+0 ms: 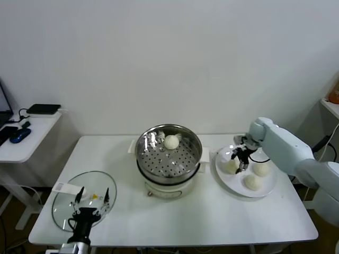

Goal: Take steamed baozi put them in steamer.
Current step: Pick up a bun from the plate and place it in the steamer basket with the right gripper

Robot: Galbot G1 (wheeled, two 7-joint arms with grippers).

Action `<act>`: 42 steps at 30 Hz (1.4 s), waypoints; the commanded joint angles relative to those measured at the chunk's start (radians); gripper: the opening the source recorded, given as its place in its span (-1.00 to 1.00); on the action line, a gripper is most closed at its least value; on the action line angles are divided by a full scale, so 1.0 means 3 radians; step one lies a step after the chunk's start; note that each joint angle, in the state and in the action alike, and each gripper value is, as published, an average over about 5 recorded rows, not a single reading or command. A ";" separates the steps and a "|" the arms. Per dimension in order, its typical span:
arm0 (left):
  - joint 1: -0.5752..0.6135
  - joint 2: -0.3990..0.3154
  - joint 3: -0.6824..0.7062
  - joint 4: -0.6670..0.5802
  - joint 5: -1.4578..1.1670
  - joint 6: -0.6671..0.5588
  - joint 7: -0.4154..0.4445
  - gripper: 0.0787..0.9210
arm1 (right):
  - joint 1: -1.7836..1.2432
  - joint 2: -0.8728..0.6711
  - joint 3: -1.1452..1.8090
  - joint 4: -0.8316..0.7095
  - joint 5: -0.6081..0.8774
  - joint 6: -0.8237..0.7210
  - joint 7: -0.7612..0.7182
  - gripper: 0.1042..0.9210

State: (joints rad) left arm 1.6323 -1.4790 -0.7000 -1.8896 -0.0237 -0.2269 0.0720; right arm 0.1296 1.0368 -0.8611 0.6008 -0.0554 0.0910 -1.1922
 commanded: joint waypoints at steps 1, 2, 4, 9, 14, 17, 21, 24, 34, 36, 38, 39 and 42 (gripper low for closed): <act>-0.0004 -0.0002 0.0006 0.0007 0.0005 -0.0003 -0.0001 0.77 | 0.0536 -0.0225 -0.0502 0.0484 0.0662 -0.0158 -0.0015 0.45; -0.0006 -0.0005 0.0009 0.0007 0.0007 -0.0004 -0.0001 0.77 | 0.0649 -0.0247 -0.0604 0.0536 0.0775 -0.0197 -0.0017 0.45; -0.0007 -0.0010 0.0013 0.0003 0.0008 -0.0004 -0.0001 0.77 | 0.0866 -0.0276 -0.0802 0.0629 0.0998 -0.0264 -0.0021 0.45; -0.0011 -0.0021 0.0022 -0.0025 0.0011 -0.0003 -0.0003 0.77 | 0.1410 -0.0257 -0.1267 0.0825 0.1640 -0.0461 -0.0029 0.45; 0.0006 -0.0024 0.0028 -0.0068 0.0016 -0.0007 0.0000 0.77 | 0.1791 -0.0171 -0.1535 0.1038 0.2176 -0.0723 -0.0007 0.45; 0.0015 -0.0030 0.0034 -0.0097 0.0026 -0.0010 0.0001 0.77 | 0.1952 -0.0097 -0.1633 0.1156 0.2332 -0.0789 0.0002 0.45; 0.0025 -0.0032 0.0046 -0.0126 0.0044 -0.0011 0.0004 0.77 | 0.2078 0.0018 -0.1705 0.1283 0.2481 -0.0851 0.0017 0.45; 0.0035 -0.0027 0.0055 -0.0145 0.0049 -0.0009 0.0007 0.77 | 0.2100 0.0130 -0.1712 0.1351 0.2572 -0.0910 0.0035 0.45; 0.0070 -0.0001 0.0039 -0.0251 0.0100 0.0013 0.0007 0.77 | 0.1728 0.0802 -0.1565 0.1220 0.2482 -0.1022 0.0150 0.45; 0.0078 0.0002 0.0033 -0.0265 0.0105 0.0015 0.0007 0.77 | 0.1637 0.0930 -0.1532 0.1132 0.2440 -0.1022 0.0154 0.45; 0.0081 0.0001 0.0027 -0.0272 0.0111 0.0014 0.0006 0.77 | 0.1558 0.1042 -0.1513 0.1042 0.2407 -0.1020 0.0155 0.46; 0.0082 0.0000 0.0023 -0.0275 0.0113 0.0014 0.0005 0.77 | 0.1521 0.1091 -0.1508 0.0998 0.2385 -0.1017 0.0153 0.46; 0.0076 -0.0002 0.0013 -0.0277 0.0115 0.0017 0.0002 0.77 | 0.1428 0.1216 -0.1498 0.0891 0.2331 -0.1007 0.0148 0.47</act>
State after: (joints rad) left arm 1.6553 -1.4799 -0.6945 -1.9643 0.0079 -0.2235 0.0729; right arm 0.6220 1.2516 -1.3122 0.9249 0.6422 -0.1926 -1.1549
